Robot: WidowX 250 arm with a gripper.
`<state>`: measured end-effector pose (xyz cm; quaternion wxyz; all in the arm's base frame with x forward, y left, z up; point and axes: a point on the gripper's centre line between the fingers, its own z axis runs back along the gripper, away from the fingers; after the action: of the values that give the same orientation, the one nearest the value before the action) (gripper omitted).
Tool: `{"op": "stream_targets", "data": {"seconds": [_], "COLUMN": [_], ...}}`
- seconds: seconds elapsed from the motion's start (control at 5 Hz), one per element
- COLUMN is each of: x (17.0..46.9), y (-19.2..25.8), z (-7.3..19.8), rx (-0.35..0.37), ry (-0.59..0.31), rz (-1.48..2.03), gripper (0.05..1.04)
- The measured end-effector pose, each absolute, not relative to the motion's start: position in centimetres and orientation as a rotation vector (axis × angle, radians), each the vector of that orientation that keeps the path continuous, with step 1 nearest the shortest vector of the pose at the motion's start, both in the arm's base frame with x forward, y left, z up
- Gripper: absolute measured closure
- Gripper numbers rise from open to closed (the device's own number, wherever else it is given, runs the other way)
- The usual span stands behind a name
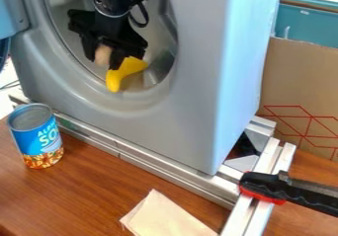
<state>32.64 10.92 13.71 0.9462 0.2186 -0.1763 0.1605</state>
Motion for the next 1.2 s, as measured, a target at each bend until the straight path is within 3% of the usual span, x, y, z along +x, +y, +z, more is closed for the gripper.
{"op": "stream_targets", "data": {"seconds": [0.6,0.8,1.0,1.2], "x": [35.7,35.9,36.0,35.8], "y": [15.1,15.2,15.1,15.0], "z": [11.0,9.6,9.4,9.3], "rx": [0.42,0.361,0.319,0.292], "ry": [-0.246,-0.205,-0.188,-0.18], "rz": [0.352,0.351,0.347,0.351], "gripper": [0.548,0.548,0.477,0.178]}}
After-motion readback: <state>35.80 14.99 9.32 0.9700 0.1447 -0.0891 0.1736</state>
